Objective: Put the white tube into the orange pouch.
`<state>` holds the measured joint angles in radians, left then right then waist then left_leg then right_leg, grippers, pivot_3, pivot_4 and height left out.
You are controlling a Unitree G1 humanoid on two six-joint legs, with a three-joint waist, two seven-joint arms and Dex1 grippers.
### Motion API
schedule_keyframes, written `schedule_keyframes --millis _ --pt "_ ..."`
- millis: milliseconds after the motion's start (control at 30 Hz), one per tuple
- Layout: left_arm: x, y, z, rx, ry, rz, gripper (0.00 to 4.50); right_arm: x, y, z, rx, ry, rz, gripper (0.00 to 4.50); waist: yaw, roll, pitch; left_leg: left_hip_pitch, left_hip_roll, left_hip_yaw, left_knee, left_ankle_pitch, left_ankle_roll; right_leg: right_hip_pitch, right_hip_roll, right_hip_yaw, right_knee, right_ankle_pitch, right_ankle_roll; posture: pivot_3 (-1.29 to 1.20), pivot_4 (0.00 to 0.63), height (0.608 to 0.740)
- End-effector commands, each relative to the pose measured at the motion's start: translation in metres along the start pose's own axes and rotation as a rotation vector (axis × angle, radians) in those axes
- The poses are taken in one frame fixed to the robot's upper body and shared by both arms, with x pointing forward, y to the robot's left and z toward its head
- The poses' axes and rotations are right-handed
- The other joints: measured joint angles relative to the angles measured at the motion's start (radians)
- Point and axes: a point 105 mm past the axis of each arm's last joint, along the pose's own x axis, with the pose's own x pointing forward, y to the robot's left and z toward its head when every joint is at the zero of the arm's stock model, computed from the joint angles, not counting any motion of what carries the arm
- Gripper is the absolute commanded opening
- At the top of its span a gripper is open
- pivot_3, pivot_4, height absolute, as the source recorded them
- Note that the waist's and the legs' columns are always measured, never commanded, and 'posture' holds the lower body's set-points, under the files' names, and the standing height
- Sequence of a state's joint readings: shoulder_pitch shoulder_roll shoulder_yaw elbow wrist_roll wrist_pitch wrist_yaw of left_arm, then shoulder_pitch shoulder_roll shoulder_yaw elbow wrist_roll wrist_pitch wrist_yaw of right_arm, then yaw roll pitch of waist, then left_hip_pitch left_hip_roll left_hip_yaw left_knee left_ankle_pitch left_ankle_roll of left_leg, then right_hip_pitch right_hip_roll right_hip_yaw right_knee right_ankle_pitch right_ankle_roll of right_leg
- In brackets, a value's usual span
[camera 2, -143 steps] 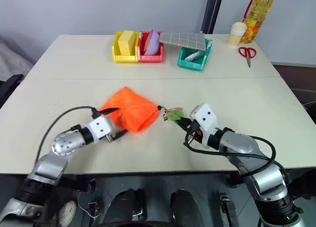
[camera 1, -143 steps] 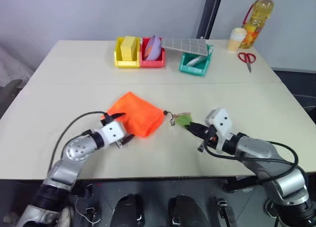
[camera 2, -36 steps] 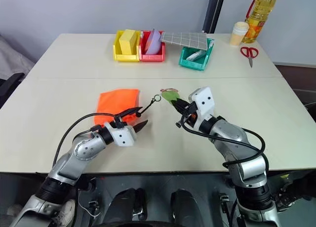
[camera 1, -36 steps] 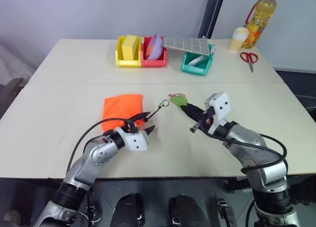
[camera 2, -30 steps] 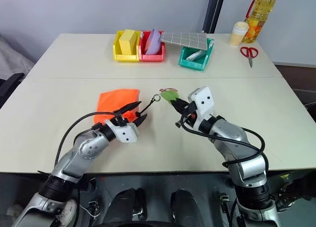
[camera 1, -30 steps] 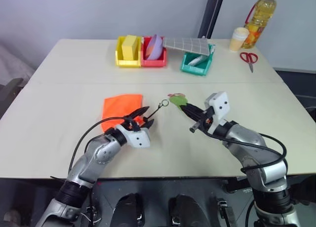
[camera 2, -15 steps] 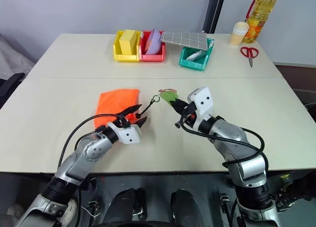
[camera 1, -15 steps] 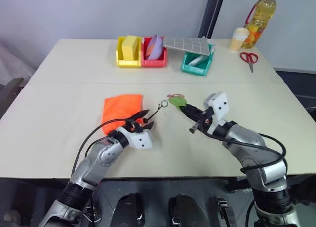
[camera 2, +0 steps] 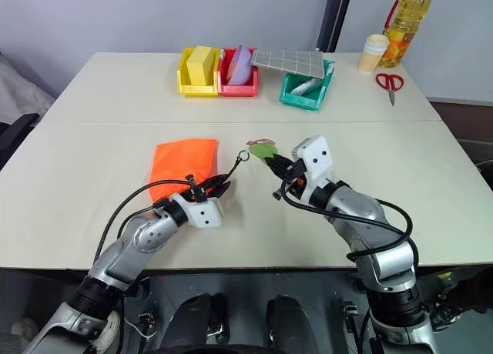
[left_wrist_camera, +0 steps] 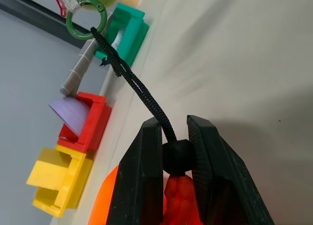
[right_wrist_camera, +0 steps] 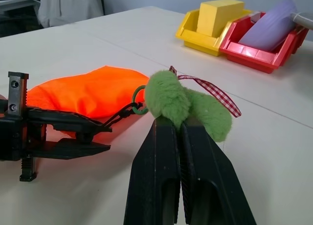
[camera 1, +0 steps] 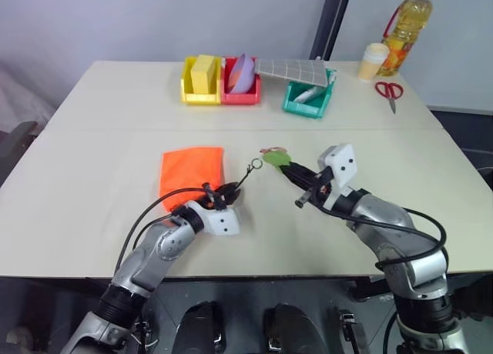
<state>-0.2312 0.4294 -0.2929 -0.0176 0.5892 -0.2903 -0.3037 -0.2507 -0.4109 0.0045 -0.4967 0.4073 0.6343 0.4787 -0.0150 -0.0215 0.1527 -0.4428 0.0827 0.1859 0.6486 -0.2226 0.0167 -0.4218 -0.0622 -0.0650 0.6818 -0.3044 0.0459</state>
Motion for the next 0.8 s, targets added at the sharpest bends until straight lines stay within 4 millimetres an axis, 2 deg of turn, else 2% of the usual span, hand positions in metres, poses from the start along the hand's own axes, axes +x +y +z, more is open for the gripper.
schedule_keyframes --millis 33,300,633,800 --pt "0.000 0.008 0.002 0.001 -0.011 0.031 0.26 0.000 0.002 0.014 -0.032 -0.048 0.011 0.00 0.000 0.000 0.000 0.000 0.000 0.000 0.000 0.000 0.000 0.000 0.000 0.000 0.000 0.000 0.000 0.00 0.150 0.740" --pt "-0.018 0.012 -0.021 0.027 0.063 0.024 0.26 -0.001 -0.006 0.015 -0.044 -0.051 -0.024 0.00 -0.003 0.000 0.000 0.000 0.000 0.000 0.000 0.000 0.000 0.000 0.000 0.000 0.000 0.000 0.000 0.00 0.150 0.740" --pt "-0.063 0.014 -0.047 0.021 0.135 0.017 0.26 -0.004 -0.032 0.013 -0.085 -0.034 -0.133 0.00 -0.006 0.001 0.000 0.001 0.001 0.000 0.000 0.000 -0.001 0.000 0.000 0.000 0.001 0.000 0.000 0.00 0.150 0.740" --pt "-0.080 0.014 -0.066 0.017 0.202 0.014 0.26 -0.001 -0.037 0.013 -0.092 -0.033 -0.149 0.00 -0.006 0.001 -0.001 0.001 0.001 0.000 -0.001 0.000 -0.001 0.000 0.000 0.000 0.001 0.000 0.000 0.00 0.150 0.740"
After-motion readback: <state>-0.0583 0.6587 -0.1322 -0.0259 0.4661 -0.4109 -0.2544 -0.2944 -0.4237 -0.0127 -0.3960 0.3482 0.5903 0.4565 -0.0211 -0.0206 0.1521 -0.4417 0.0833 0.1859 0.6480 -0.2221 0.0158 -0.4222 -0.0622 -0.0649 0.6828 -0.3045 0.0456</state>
